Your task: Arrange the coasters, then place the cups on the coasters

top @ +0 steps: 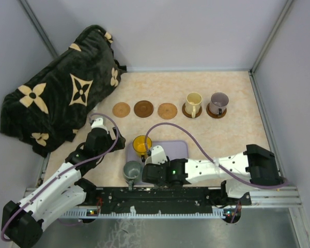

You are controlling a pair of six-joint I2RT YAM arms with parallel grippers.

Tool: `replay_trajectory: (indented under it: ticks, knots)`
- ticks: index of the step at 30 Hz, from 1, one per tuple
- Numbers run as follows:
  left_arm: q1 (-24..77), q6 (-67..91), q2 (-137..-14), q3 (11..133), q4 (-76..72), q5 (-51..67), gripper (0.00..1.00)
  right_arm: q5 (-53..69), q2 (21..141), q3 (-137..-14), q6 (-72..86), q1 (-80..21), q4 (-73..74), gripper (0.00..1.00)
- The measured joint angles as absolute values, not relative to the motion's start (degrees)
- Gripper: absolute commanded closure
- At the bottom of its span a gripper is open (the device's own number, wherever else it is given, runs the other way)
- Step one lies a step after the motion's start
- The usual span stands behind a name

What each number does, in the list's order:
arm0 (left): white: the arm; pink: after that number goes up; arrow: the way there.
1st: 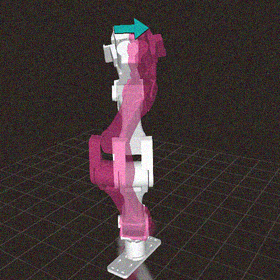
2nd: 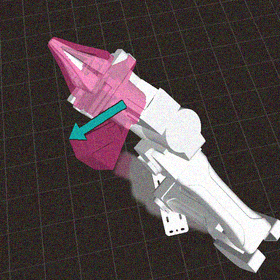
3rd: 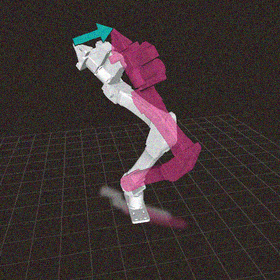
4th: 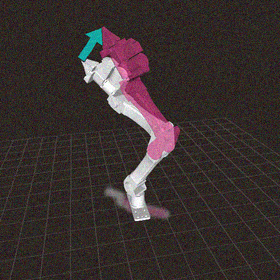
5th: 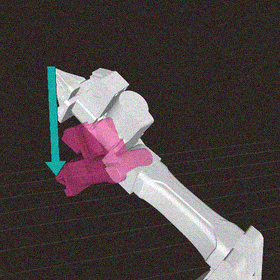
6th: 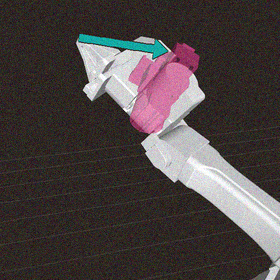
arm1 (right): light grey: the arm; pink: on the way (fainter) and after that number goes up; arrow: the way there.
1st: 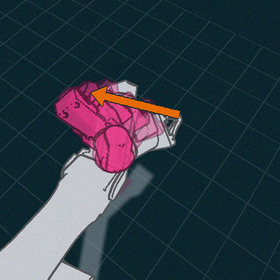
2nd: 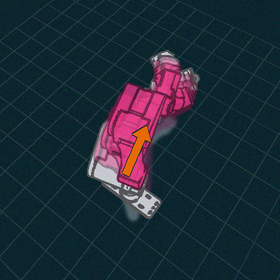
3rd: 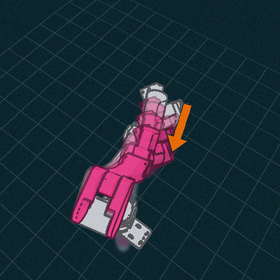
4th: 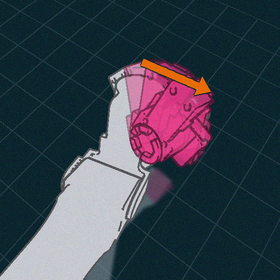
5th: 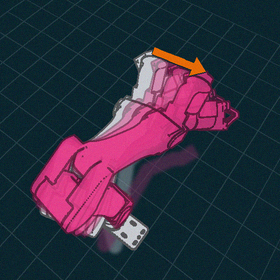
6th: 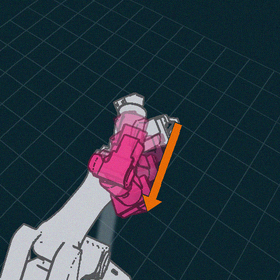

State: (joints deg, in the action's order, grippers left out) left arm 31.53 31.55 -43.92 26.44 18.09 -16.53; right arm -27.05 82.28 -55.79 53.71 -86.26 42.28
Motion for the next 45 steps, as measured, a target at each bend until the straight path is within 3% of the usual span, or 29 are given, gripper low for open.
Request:
replay_trajectory:
  ticks: [4, 7, 8, 10, 11, 27, 37, 45]
  knots:
    - [31.5, 31.6, -43.9, 26.4, 18.1, -16.4, 0.00, -27.7, 83.5, -55.8, 54.3, -86.3, 42.0, 0.53]
    - [31.5, 31.6, -43.9, 26.4, 18.1, -16.4, 0.00, -28.5, 84.2, -55.8, 54.9, -86.3, 42.0, 0.62]
    - [31.5, 31.6, -43.9, 26.4, 18.1, -16.4, 0.00, -28.7, 84.2, -55.8, 55.2, -86.2, 42.1, 0.68]
    - [31.5, 31.6, -43.9, 26.4, 18.1, -16.4, 0.00, -29.1, 84.4, -55.8, 55.7, -86.3, 42.2, 0.94]
    - [31.5, 31.6, -43.9, 26.4, 18.1, -16.4, 0.00, -29.2, 84.4, -55.8, 55.9, -86.3, 42.2, 1.00]
    - [31.5, 31.7, -43.9, 26.4, 18.1, -16.4, 0.00, -31.3, 83.6, -55.5, 57.9, -86.3, 44.1, 1.00]
    - [31.5, 31.7, -43.9, 26.4, 18.0, -16.4, 0.00, -39.4, 80.2, -56.6, 60.1, -86.3, 51.3, 1.00]
    - [31.5, 31.7, -44.9, 26.4, 17.9, -16.4, 0.00, -43.8, 80.2, -59.7, 55.9, -78.6, 49.7, 1.00]
